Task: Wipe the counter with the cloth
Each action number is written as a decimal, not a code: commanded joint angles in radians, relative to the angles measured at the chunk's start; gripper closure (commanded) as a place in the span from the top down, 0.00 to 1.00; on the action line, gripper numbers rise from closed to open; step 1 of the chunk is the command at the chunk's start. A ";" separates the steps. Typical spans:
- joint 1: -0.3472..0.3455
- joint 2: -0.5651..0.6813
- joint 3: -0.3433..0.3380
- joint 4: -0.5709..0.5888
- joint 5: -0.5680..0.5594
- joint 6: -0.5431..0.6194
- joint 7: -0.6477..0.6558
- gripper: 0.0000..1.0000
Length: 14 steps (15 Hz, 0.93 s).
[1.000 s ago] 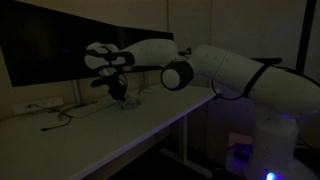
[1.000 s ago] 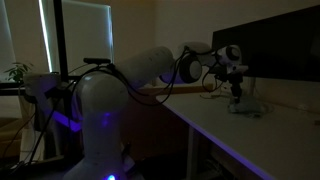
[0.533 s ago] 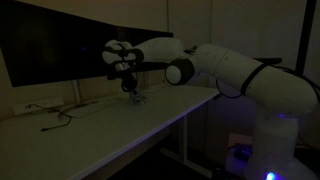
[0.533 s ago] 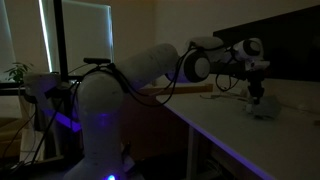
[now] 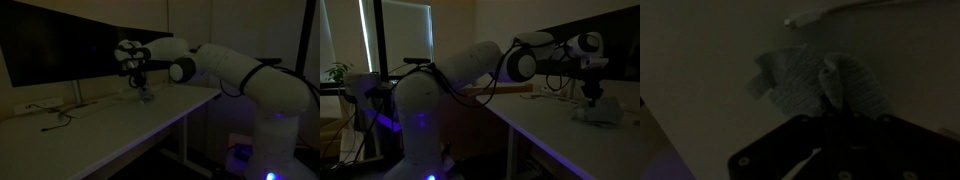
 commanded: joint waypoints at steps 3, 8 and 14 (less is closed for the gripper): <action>-0.039 -0.041 0.017 -0.039 0.046 -0.029 0.061 0.06; -0.046 -0.043 0.021 -0.030 0.059 -0.017 0.059 0.05; -0.044 -0.067 0.024 -0.020 0.059 -0.013 0.035 0.51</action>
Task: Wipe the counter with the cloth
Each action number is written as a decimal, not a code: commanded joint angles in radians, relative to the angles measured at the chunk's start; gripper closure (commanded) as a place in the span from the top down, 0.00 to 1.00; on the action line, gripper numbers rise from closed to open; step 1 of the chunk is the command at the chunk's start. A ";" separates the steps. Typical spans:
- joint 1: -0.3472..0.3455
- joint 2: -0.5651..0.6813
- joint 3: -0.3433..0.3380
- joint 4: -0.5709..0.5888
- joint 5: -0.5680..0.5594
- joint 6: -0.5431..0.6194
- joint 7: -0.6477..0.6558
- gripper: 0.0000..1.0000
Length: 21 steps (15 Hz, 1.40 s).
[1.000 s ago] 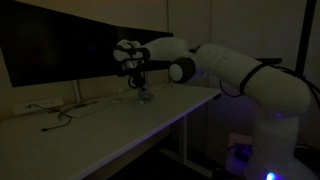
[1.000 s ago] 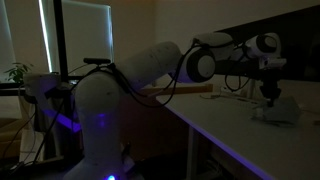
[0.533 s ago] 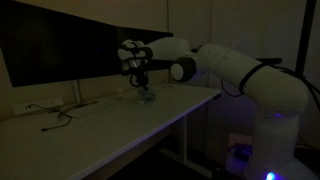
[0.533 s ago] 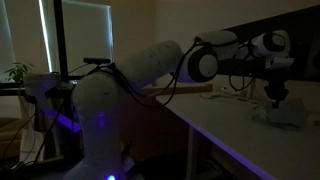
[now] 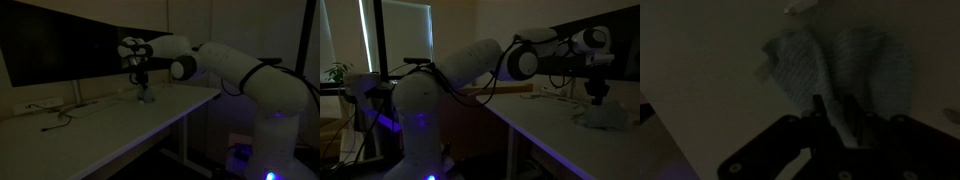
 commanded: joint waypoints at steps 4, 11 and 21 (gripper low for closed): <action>-0.002 -0.081 0.042 -0.002 0.028 0.001 -0.015 0.77; 0.031 -0.136 0.034 0.040 0.090 0.011 -0.057 1.00; 0.073 -0.171 0.035 0.028 0.121 0.012 -0.084 1.00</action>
